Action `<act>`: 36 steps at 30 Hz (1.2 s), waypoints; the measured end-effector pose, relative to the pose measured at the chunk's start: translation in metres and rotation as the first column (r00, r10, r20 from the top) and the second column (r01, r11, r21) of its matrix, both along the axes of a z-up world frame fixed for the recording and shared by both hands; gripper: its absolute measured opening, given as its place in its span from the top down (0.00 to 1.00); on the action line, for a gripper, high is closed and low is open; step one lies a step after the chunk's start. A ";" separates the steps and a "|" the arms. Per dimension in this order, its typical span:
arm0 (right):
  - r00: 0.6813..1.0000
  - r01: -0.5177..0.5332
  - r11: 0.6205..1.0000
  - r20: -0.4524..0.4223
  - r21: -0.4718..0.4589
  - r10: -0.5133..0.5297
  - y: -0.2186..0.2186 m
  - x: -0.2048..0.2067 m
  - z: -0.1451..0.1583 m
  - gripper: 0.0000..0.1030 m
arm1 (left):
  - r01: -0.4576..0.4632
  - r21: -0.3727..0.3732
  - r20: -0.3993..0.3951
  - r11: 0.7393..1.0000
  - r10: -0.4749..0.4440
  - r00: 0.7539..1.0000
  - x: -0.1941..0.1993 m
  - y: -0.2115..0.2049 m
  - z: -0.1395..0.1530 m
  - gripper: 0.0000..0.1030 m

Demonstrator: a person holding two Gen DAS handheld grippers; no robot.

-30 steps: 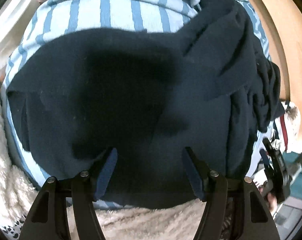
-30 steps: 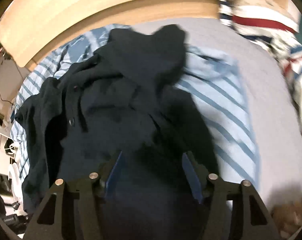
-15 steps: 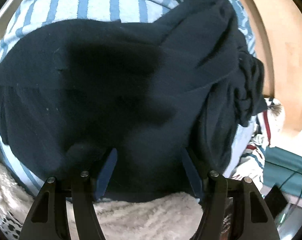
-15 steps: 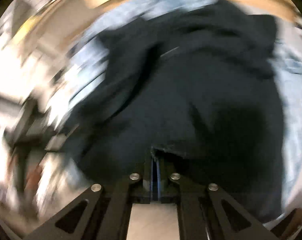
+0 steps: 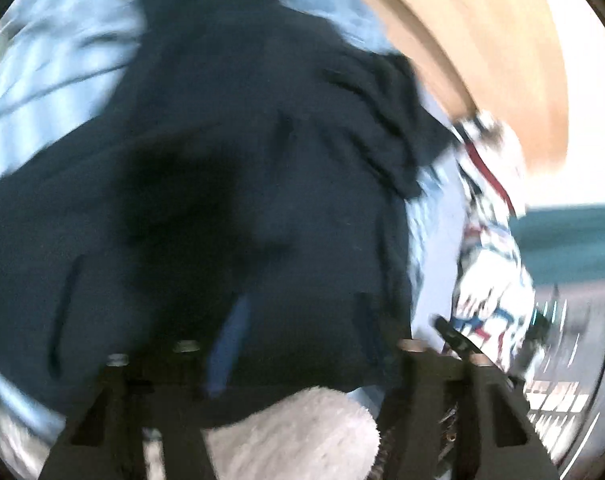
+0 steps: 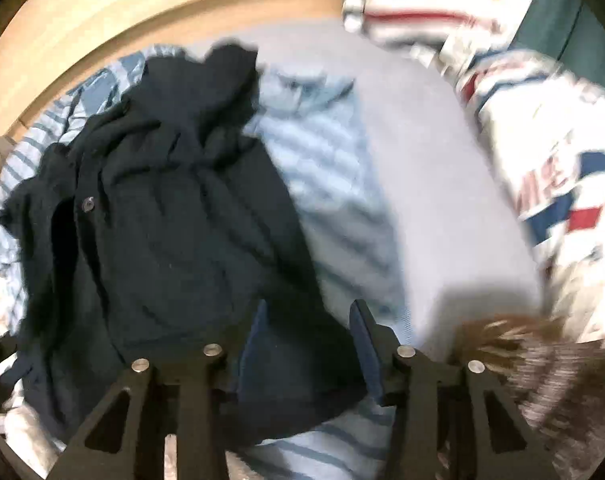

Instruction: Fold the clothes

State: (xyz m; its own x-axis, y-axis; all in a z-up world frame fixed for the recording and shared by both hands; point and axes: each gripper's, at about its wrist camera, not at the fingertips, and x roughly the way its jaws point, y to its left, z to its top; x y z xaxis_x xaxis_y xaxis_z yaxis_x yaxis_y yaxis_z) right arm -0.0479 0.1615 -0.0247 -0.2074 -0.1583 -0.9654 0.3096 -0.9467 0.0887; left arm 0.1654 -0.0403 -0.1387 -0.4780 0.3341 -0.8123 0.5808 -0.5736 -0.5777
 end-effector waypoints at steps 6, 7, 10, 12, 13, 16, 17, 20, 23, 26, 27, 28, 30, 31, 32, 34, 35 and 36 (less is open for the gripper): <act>0.997 -0.002 0.994 0.078 0.113 -0.007 0.002 0.003 -0.059 0.55 | 0.185 -0.006 0.200 0.983 -0.180 0.963 -0.039 0.028 -0.061 0.87; 0.996 0.020 0.989 0.081 0.145 -0.032 0.006 0.003 -0.062 0.54 | 0.162 0.001 0.235 0.987 -0.157 0.959 -0.031 0.024 -0.066 0.87; 0.993 0.078 0.989 0.082 0.125 -0.088 0.022 0.011 -0.056 0.37 | 0.038 0.020 0.311 0.999 -0.043 0.949 0.001 0.006 -0.077 0.57; 0.993 0.077 0.991 0.083 0.111 -0.087 0.025 0.017 -0.051 0.33 | -0.045 0.044 0.302 0.998 0.030 0.953 0.017 -0.004 -0.080 0.22; 0.993 0.070 0.990 0.085 0.119 -0.080 0.024 0.018 -0.051 0.33 | -0.066 0.056 0.296 0.996 0.046 0.954 0.021 -0.008 -0.081 0.22; 0.992 0.079 0.988 0.087 0.135 -0.091 0.019 0.017 -0.053 0.33 | 0.018 0.111 0.270 0.994 -0.048 0.962 0.009 0.002 -0.086 0.48; 0.991 0.086 0.987 0.086 0.139 -0.099 0.017 0.015 -0.054 0.33 | 0.040 0.132 0.278 0.990 -0.076 0.958 0.003 0.007 -0.092 0.56; 0.991 0.097 0.983 0.079 0.153 -0.110 0.010 0.010 -0.055 0.33 | 0.096 0.188 0.312 0.978 -0.152 0.938 -0.012 0.022 -0.110 0.83; 0.996 0.074 0.974 0.029 0.212 -0.082 -0.001 0.008 -0.049 0.33 | 0.131 0.180 0.293 0.975 -0.181 0.939 -0.014 0.026 -0.111 0.93; 0.998 0.066 0.969 -0.035 0.239 -0.059 -0.006 0.010 -0.034 0.33 | 0.142 0.176 0.289 0.974 -0.189 0.939 0.000 0.020 -0.106 0.94; 0.997 0.069 0.968 -0.047 0.242 -0.059 -0.005 0.010 -0.029 0.32 | 0.145 0.176 0.290 0.974 -0.192 0.938 0.006 0.017 -0.104 0.94; 0.997 0.073 0.967 -0.054 0.245 -0.062 -0.003 0.010 -0.025 0.31 | 0.145 0.177 0.299 0.974 -0.193 0.935 0.012 0.014 -0.106 0.94; 0.996 0.083 0.963 -0.064 0.256 -0.069 0.007 0.012 -0.025 0.31 | 0.111 0.228 0.313 0.967 -0.181 0.932 0.024 0.009 -0.125 0.95; 0.996 0.084 0.961 -0.064 0.262 -0.069 0.009 0.012 -0.026 0.31 | 0.097 0.253 0.311 0.963 -0.176 0.934 0.028 0.007 -0.131 0.95; 0.997 0.077 0.961 -0.051 0.266 -0.066 0.008 0.011 -0.030 0.31 | 0.096 0.259 0.305 0.961 -0.176 0.936 0.027 0.006 -0.131 0.95; 0.998 0.068 0.964 -0.017 0.258 -0.066 0.007 0.011 -0.045 0.31 | 0.100 0.272 0.292 0.957 -0.181 0.939 0.025 0.006 -0.129 0.95; 0.998 0.060 0.967 0.005 0.247 -0.063 0.005 0.010 -0.054 0.31 | 0.113 0.280 0.285 0.953 -0.194 0.939 0.022 0.007 -0.127 0.95; 0.998 0.053 0.970 0.032 0.238 -0.062 0.004 0.011 -0.059 0.31 | 0.123 0.283 0.277 0.951 -0.204 0.939 0.019 0.008 -0.124 0.95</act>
